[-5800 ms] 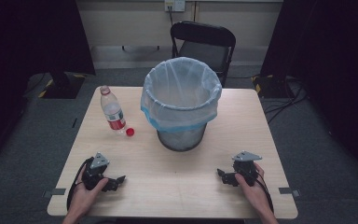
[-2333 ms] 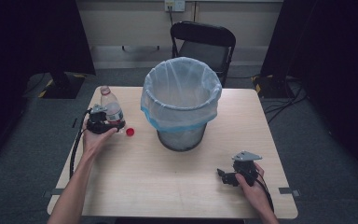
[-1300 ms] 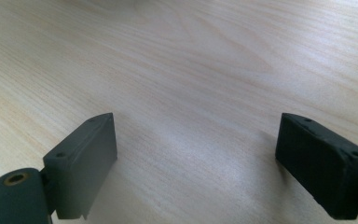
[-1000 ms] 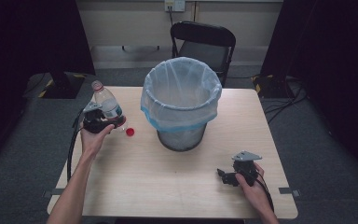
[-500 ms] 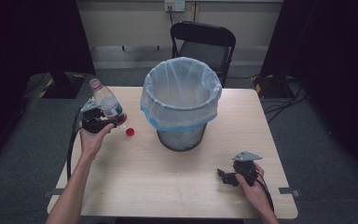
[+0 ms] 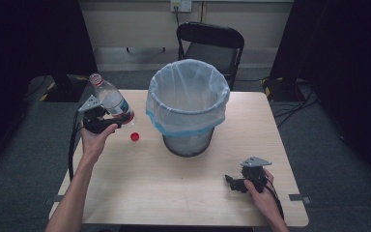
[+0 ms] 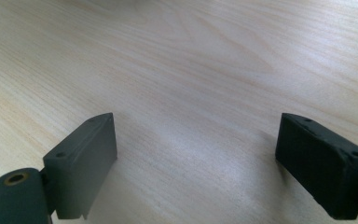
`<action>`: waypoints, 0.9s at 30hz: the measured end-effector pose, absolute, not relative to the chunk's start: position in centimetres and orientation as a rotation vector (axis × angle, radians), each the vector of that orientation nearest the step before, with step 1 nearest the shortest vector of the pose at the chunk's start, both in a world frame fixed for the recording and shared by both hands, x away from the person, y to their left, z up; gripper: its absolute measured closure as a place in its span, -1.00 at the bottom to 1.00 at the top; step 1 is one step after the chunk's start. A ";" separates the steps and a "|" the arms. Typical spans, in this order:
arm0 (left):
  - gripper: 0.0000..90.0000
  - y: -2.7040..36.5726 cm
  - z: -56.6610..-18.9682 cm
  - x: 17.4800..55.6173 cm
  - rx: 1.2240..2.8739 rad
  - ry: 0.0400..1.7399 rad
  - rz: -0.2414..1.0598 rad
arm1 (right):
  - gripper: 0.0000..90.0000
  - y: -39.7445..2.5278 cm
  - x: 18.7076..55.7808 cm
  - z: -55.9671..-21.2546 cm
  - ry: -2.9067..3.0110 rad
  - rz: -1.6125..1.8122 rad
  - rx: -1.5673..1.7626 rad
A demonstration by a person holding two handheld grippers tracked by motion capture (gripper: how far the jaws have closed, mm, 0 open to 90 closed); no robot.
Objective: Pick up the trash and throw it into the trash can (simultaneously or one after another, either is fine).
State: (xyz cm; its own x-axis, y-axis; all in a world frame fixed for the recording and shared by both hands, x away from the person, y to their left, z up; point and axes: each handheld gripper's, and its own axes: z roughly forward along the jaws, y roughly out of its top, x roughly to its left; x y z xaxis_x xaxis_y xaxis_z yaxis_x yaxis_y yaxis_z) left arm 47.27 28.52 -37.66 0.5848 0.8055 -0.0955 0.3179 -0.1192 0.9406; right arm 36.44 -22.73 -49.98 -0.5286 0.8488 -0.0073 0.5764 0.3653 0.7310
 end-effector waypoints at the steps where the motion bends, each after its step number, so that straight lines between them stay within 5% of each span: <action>1: -0.36 28.5 -37.4 47.2 1.679 0.932 0.541 | -0.74 -22.7 36.4 -50.0 2.248 0.971 1.244; 27: -0.36 28.3 -31.6 46.6 1.589 0.823 0.566 | -0.74 -22.7 36.4 -50.0 2.248 0.971 1.244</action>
State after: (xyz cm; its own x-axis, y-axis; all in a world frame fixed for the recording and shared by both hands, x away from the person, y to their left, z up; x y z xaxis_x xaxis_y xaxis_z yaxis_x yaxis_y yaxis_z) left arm 46.59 28.29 -31.61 0.6313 0.7707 -0.0861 0.1961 -0.0512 0.9793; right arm 36.44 -22.73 -49.98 -0.5286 0.8489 -0.0074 0.5765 0.3653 0.7309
